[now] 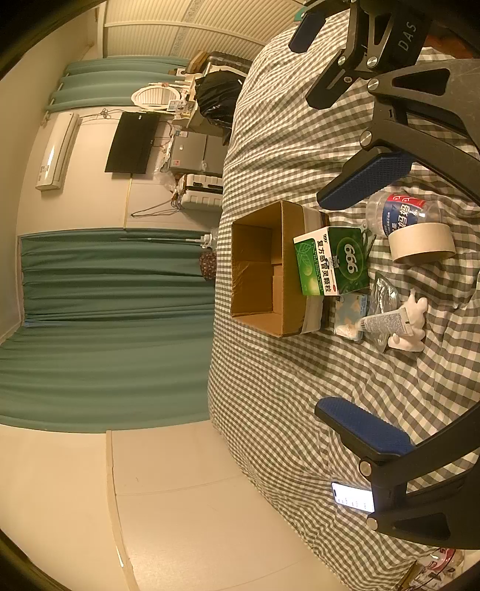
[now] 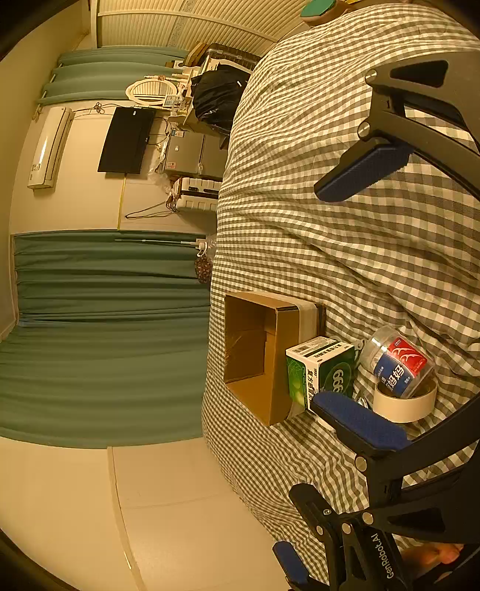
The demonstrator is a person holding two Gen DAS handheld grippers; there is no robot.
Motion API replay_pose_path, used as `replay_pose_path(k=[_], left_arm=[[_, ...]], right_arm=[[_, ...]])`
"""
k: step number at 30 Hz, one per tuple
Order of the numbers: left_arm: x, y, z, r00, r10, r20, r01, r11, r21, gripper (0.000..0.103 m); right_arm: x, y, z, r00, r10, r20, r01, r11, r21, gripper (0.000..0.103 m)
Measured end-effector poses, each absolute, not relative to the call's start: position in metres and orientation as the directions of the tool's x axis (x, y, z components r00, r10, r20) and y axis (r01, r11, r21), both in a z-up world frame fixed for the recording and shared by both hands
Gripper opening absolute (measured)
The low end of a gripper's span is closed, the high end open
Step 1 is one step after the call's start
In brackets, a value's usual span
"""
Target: Organize objects
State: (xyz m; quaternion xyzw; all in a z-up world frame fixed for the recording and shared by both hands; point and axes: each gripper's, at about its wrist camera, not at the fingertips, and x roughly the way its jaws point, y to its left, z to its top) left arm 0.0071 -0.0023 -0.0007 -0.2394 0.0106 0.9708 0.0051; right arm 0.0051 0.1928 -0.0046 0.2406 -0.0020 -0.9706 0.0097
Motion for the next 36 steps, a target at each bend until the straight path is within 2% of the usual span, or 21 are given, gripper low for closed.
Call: replay_pose_path(k=[19, 30, 36], left_arm=[[0.013, -0.001, 0.005, -0.898, 0.003, -0.44, -0.017, -0.999, 0.028, 0.103], [0.02, -0.001, 0.013, -0.906, 0.0, -0.423, -0.016, -0.999, 0.035, 0.103], [0.011, -0.007, 0.001, -0.881, 0.005, -0.473, -0.019, -0.999, 0.026, 0.103]], right_arm=[[0.011, 0.193, 0.002, -0.868, -0.047, -0.494, 0.029, -0.999, 0.045, 0.102], [0.018, 0.193, 0.011, -0.886, -0.047, -0.461, 0.043, -0.999, 0.021, 0.102], [0.013, 0.188, 0.006, -0.872, -0.067, -0.484, 0.077, -0.997, -0.002, 0.102]])
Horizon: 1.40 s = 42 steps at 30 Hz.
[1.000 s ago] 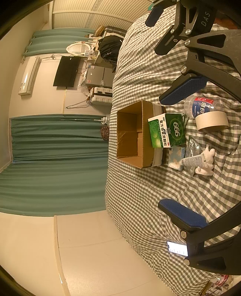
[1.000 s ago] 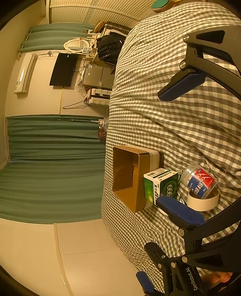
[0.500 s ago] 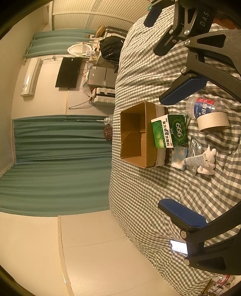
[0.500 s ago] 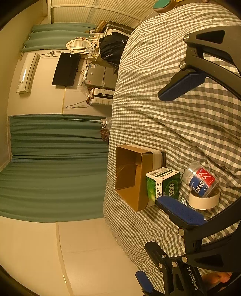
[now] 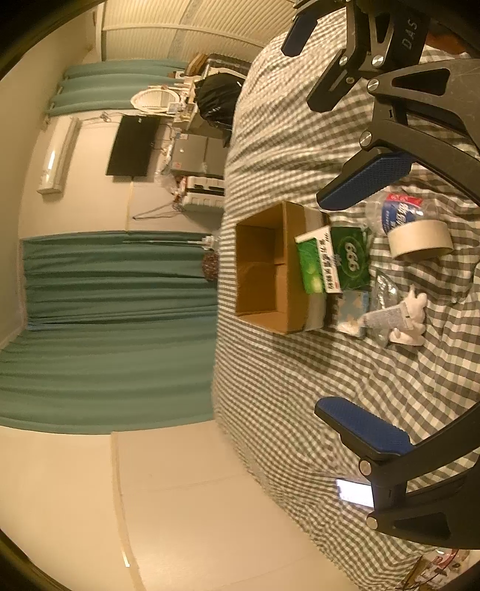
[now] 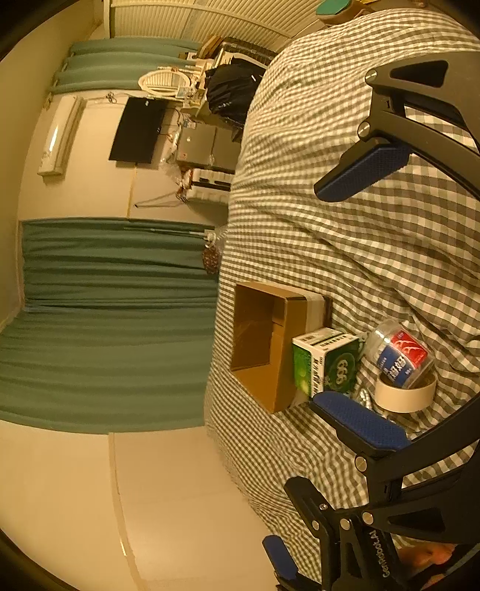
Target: Organize objects
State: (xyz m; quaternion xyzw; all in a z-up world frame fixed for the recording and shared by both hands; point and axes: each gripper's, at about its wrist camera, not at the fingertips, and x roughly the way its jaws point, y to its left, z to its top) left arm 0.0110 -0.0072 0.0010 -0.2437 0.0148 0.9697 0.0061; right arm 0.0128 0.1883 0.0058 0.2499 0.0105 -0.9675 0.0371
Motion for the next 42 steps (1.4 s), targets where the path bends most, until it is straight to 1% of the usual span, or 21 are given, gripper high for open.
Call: replay_pose_path(k=[6, 11, 16, 20, 24, 29, 30, 34, 38, 40, 41, 42], left_arm=[[-0.005, -0.02, -0.029, -0.828, -0.018, -0.561, 0.003, -1.0, 0.028, 0.103], [-0.02, -0.034, -0.071, -0.752, -0.046, -0.658, 0.027, -0.999, 0.039, 0.101], [-0.037, -0.041, -0.116, -0.663, -0.055, -0.747, 0.036, -0.998, 0.042, 0.098], [-0.047, -0.042, -0.14, -0.624, -0.037, -0.781, 0.011, -0.999, 0.038, 0.098], [-0.054, -0.039, -0.15, -0.604, -0.016, -0.797, -0.014, -0.999, 0.03, 0.098], [-0.071, -0.037, -0.158, -0.581, -0.019, -0.814, 0.0, -1.0, 0.023, 0.097], [-0.076, -0.037, -0.161, -0.569, -0.018, -0.822, 0.005, -1.0, 0.018, 0.094], [-0.09, -0.039, -0.182, -0.493, -0.011, -0.87, 0.019, -1.0, 0.002, 0.088], [-0.095, -0.042, -0.193, -0.447, 0.014, -0.895, 0.025, -0.999, -0.028, 0.083], [-0.093, -0.041, -0.193, -0.45, 0.024, -0.893, 0.016, -0.999, -0.035, 0.073], [-0.092, -0.041, -0.192, -0.452, 0.028, -0.892, 0.01, -0.999, -0.036, 0.07], [-0.09, -0.041, -0.191, -0.455, 0.026, -0.89, 0.009, -0.999, -0.034, 0.07]], right_arm=[[0.0, 0.182, -0.015, -0.835, -0.077, -0.545, 0.105, -0.994, -0.02, 0.103], [-0.013, 0.18, -0.039, -0.804, -0.083, -0.589, 0.121, -0.992, -0.024, 0.103], [-0.029, 0.176, -0.071, -0.745, -0.089, -0.661, 0.142, -0.989, -0.027, 0.103], [-0.038, 0.172, -0.093, -0.697, -0.119, -0.707, 0.185, -0.983, -0.016, 0.103], [-0.047, 0.168, -0.11, -0.643, -0.151, -0.751, 0.229, -0.973, -0.001, 0.102], [-0.06, 0.16, -0.118, -0.611, -0.174, -0.772, 0.242, -0.97, 0.027, 0.102], [-0.064, 0.159, -0.118, -0.61, -0.168, -0.775, 0.238, -0.971, 0.023, 0.102], [-0.077, 0.147, -0.125, -0.59, -0.151, -0.793, 0.241, -0.97, 0.006, 0.102], [-0.087, 0.141, -0.136, -0.547, -0.157, -0.822, 0.23, -0.973, 0.033, 0.102], [-0.093, 0.145, -0.14, -0.523, -0.195, -0.83, 0.221, -0.971, 0.089, 0.102], [-0.095, 0.148, -0.142, -0.505, -0.219, -0.835, 0.21, -0.969, 0.127, 0.102], [-0.097, 0.15, -0.145, -0.492, -0.231, -0.839, 0.201, -0.968, 0.149, 0.102]])
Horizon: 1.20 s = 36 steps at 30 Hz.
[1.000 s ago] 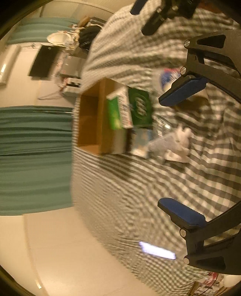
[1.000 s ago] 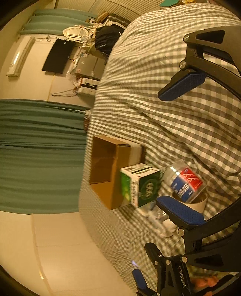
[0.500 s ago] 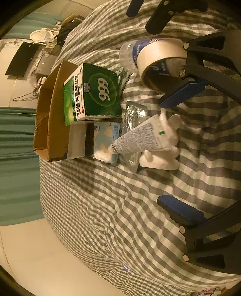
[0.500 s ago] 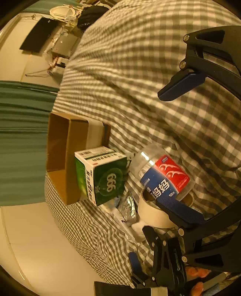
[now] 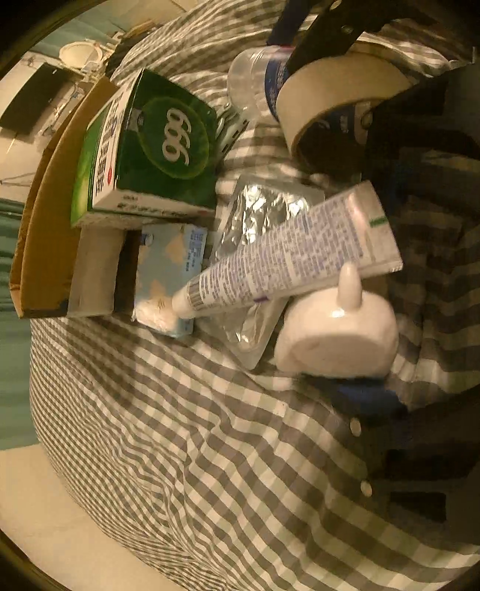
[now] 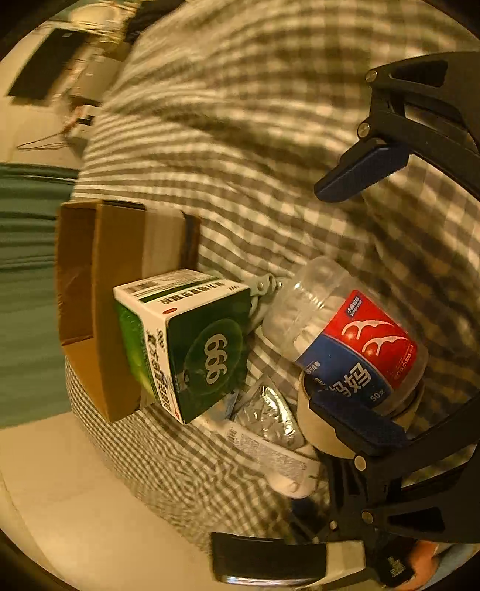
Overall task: Organize objects
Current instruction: 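Grasp the white toy figure with the left gripper while the right grasps the swab jar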
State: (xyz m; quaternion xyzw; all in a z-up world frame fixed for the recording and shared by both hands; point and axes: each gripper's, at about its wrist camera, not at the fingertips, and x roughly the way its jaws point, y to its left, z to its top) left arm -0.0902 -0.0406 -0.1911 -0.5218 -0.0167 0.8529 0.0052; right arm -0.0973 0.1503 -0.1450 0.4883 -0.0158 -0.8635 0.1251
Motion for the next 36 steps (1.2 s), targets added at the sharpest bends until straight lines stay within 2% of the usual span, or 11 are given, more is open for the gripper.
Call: replay_pose_path(k=[7, 9, 11, 12, 23, 36], left_arm=[[-0.071, -0.043, -0.176, -0.489, -0.004, -0.872, 0.039, -0.999, -0.017, 0.068], [-0.062, -0.044, -0.168, -0.507, 0.033, -0.861, 0.024, -0.998, -0.052, 0.068], [-0.055, -0.041, -0.161, -0.525, 0.021, -0.851, 0.018, -0.999, -0.036, 0.068], [-0.051, -0.041, -0.159, -0.531, 0.019, -0.847, 0.016, -0.999, -0.033, 0.068], [-0.031, -0.045, -0.133, -0.578, 0.012, -0.816, 0.021, -0.999, -0.029, 0.068], [-0.018, -0.046, -0.093, -0.656, -0.002, -0.755, 0.026, -0.999, -0.02, 0.068]], right_arm=[[-0.109, 0.16, -0.156, -0.44, -0.317, -0.84, 0.19, -0.947, 0.258, 0.101], [-0.112, 0.161, -0.162, -0.41, -0.36, -0.838, 0.194, -0.932, 0.305, 0.096], [-0.113, 0.157, -0.168, -0.367, -0.421, -0.83, 0.223, -0.906, 0.361, 0.082], [-0.113, 0.155, -0.168, -0.357, -0.435, -0.827, 0.23, -0.899, 0.373, 0.081], [-0.077, 0.161, -0.141, -0.461, -0.325, -0.826, 0.26, -0.939, 0.224, 0.075], [-0.048, 0.157, -0.092, -0.6, -0.226, -0.767, 0.283, -0.957, 0.061, 0.072]])
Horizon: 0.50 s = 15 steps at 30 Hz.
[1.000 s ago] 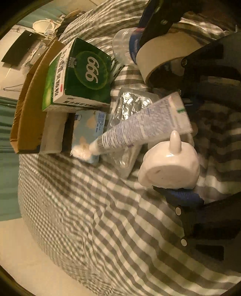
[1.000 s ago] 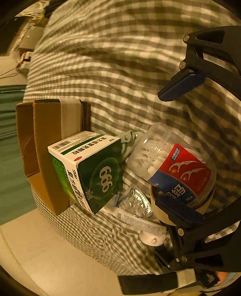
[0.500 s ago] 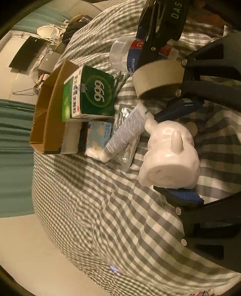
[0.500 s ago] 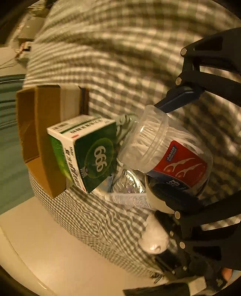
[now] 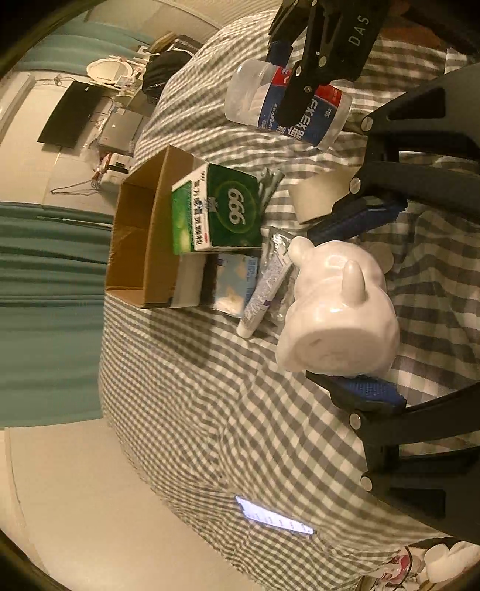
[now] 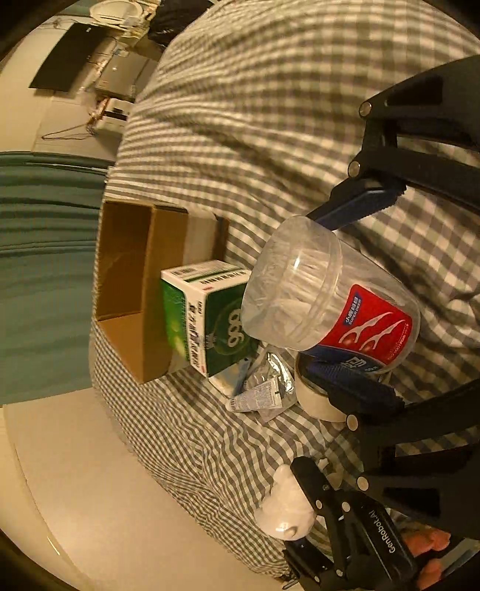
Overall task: Organize objects
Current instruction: 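Grasp the white toy figure with the left gripper while the right grasps the swab jar, then drop the toy figure and swab jar into the cardboard box with both grippers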
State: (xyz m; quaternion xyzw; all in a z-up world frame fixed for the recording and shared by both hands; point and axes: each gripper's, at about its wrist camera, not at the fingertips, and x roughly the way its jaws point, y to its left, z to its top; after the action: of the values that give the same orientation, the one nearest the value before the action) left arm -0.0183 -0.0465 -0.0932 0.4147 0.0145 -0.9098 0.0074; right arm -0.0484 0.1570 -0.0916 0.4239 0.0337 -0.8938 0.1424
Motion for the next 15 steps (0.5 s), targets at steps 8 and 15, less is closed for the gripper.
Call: replay_pose_path(k=[8, 15], left_arm=[[-0.025, -0.046, -0.052, -0.727, -0.005, -0.687, 0.019, -1.0, -0.013, 0.064], [-0.066, -0.041, -0.011, -0.774, 0.038, -0.632, -0.016, -0.999, -0.041, 0.063]], right_arm=[[-0.047, 0.158, -0.06, -0.678, -0.202, -0.707, 0.284, -0.959, 0.002, 0.072], [-0.061, 0.157, -0.02, -0.753, -0.213, -0.623, 0.3, -0.953, -0.037, 0.072]])
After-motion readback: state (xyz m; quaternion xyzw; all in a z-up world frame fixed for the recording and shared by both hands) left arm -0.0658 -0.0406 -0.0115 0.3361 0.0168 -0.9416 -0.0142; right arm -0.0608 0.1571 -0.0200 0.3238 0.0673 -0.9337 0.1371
